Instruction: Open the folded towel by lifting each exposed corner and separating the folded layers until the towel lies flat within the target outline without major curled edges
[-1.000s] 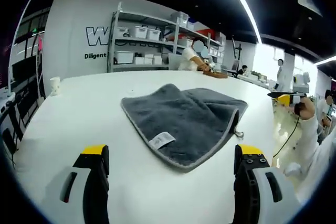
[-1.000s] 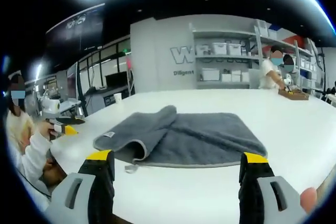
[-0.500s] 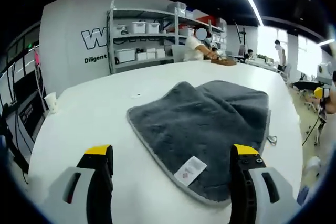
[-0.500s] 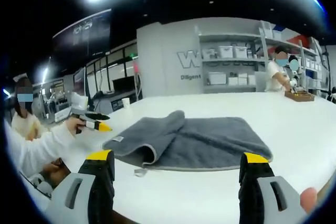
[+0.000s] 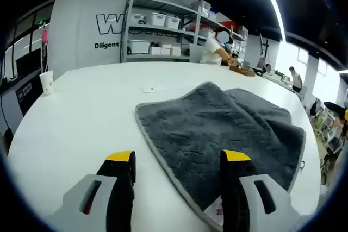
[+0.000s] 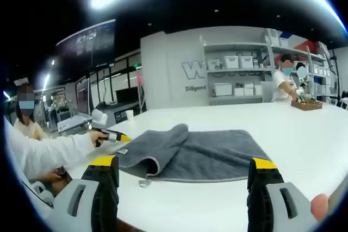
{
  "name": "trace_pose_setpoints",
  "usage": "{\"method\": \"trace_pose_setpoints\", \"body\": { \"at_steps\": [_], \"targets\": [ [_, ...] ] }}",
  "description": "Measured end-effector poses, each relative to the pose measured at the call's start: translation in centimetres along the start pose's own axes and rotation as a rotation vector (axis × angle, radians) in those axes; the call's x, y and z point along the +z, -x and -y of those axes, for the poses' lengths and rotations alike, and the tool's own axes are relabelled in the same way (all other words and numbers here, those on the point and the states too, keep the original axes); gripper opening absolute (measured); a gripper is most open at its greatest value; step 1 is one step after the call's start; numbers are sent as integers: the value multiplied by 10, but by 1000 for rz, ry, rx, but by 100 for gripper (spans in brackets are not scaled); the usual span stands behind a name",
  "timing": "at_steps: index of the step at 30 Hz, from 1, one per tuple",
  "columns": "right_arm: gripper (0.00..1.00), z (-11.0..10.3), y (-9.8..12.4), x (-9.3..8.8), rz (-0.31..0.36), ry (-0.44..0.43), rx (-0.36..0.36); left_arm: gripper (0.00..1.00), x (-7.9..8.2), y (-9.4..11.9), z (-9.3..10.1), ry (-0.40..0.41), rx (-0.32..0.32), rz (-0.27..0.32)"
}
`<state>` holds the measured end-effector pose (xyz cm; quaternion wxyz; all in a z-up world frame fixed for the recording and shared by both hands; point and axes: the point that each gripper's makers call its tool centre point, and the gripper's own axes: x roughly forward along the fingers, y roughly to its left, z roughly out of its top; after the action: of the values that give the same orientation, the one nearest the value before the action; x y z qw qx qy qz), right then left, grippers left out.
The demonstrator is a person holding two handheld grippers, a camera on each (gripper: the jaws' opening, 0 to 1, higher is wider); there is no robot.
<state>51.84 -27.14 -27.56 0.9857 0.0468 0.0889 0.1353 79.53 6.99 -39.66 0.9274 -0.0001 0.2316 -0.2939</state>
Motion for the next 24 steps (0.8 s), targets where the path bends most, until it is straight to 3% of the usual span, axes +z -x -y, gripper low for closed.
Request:
{"method": "trace_pose_setpoints", "body": {
  "at_steps": [4,9,18,24],
  "targets": [
    [97,-3,2,3,9,5,12,48,-2,-8,-7,-36,22,-14],
    [94,-5,4,5,17,11,19,36,-4,-11,-11,-24,31,-19],
    [92,-6,4,5,16,14,28,28,-8,-18,-18,-113,100,-66],
    [92,-4,3,3,10,13,29,19,-12,-25,-14,-144,92,-90]
  ]
}}
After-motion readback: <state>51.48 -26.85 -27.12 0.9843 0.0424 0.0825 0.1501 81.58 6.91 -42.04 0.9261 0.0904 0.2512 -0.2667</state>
